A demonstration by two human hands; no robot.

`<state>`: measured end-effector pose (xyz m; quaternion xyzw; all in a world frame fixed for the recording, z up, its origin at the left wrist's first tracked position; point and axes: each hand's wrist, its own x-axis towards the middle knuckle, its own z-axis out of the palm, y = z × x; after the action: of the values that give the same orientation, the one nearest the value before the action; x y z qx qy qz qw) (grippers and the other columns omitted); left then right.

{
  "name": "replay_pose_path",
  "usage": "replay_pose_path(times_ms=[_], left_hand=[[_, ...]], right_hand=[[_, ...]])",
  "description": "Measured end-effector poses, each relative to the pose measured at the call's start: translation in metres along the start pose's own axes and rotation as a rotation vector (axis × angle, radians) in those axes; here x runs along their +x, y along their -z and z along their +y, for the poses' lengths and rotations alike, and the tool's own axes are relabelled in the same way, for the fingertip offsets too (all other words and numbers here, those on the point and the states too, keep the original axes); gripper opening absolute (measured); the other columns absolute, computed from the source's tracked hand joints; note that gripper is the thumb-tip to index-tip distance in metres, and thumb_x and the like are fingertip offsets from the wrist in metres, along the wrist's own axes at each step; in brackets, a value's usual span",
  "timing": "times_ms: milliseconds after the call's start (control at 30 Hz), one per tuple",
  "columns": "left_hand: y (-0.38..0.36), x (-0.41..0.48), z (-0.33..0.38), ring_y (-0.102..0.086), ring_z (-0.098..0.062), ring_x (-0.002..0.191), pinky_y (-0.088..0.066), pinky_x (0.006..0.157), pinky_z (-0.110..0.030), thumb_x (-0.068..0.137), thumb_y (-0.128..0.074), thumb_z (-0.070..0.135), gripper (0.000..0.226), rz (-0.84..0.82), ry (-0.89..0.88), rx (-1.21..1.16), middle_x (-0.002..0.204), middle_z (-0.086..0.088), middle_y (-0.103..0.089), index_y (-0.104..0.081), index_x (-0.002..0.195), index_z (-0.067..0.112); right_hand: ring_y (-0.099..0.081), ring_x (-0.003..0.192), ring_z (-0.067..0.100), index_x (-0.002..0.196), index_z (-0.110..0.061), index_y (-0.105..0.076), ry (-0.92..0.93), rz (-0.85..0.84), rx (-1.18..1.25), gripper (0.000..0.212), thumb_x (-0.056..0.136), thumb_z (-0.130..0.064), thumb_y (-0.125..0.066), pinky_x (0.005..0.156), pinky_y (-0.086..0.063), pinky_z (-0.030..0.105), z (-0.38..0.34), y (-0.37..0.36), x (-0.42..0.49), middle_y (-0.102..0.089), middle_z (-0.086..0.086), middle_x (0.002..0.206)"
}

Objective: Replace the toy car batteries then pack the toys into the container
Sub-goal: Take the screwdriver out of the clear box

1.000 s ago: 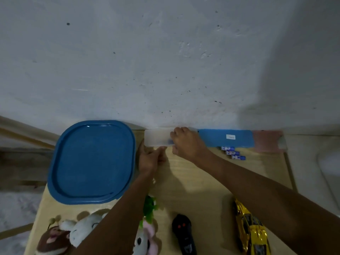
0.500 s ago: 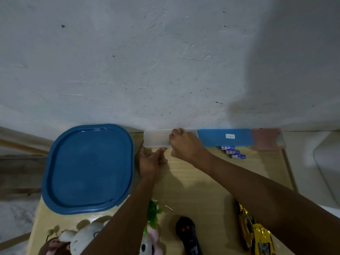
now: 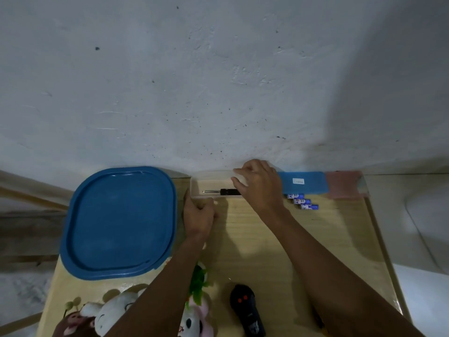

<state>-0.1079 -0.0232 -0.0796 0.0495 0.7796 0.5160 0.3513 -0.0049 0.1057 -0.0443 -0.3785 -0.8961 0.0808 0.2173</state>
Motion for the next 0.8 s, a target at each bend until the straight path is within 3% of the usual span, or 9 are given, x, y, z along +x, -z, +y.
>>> replay_pose_path(times_ms=[100,200,433,567,800], left_hand=[[-0.001,0.007,-0.001,-0.068,-0.021,0.065,-0.058,0.053,-0.025,0.102,-0.047,0.031,0.042,0.042,0.095,-0.061,0.086,-0.014,-0.071,-0.044,0.141,0.016],[-0.002,0.009,0.0,-0.067,-0.02,0.059,-0.059,0.056,-0.029,0.103,-0.042,0.035,0.037,0.058,0.105,-0.057,0.077,-0.011,-0.07,-0.053,0.131,0.013],[0.002,0.009,0.0,-0.069,-0.023,0.07,-0.061,0.072,-0.039,0.103,-0.043,0.032,0.034,0.04,0.099,-0.055,0.084,-0.012,-0.071,-0.056,0.127,0.012],[0.003,0.011,0.002,-0.068,-0.021,0.07,-0.06,0.065,-0.032,0.103,-0.044,0.026,0.033,0.037,0.095,-0.055,0.09,-0.012,-0.071,-0.053,0.131,0.012],[0.003,0.008,0.001,-0.067,-0.02,0.071,-0.058,0.062,-0.028,0.103,-0.045,0.022,0.031,0.053,0.099,-0.059,0.091,-0.011,-0.071,-0.053,0.131,0.01]], right_hand=[[-0.061,0.091,0.019,0.096,-0.022,-0.077,-0.034,0.033,-0.038,0.02,0.081,-0.034,-0.075,0.08,-0.048,0.037,-0.003,0.0,0.001,-0.069,-0.002,0.094],[-0.061,0.09,0.018,0.092,-0.023,-0.074,-0.081,0.042,-0.058,0.012,0.085,-0.032,-0.071,0.079,-0.044,0.036,-0.005,0.003,0.006,-0.071,-0.004,0.092],[-0.064,0.089,0.012,0.092,-0.019,-0.072,-0.185,0.02,0.189,0.008,0.086,-0.024,-0.07,0.067,-0.048,0.022,-0.002,0.006,0.005,-0.072,-0.005,0.092],[-0.063,0.098,0.013,0.098,-0.018,-0.073,-0.154,0.001,0.182,0.013,0.086,-0.025,-0.071,0.071,-0.046,0.02,0.001,0.005,-0.001,-0.071,-0.002,0.101],[-0.063,0.094,0.016,0.102,-0.016,-0.074,-0.115,-0.024,0.211,0.017,0.086,-0.021,-0.07,0.07,-0.05,0.026,0.003,0.002,-0.004,-0.07,0.0,0.099]])
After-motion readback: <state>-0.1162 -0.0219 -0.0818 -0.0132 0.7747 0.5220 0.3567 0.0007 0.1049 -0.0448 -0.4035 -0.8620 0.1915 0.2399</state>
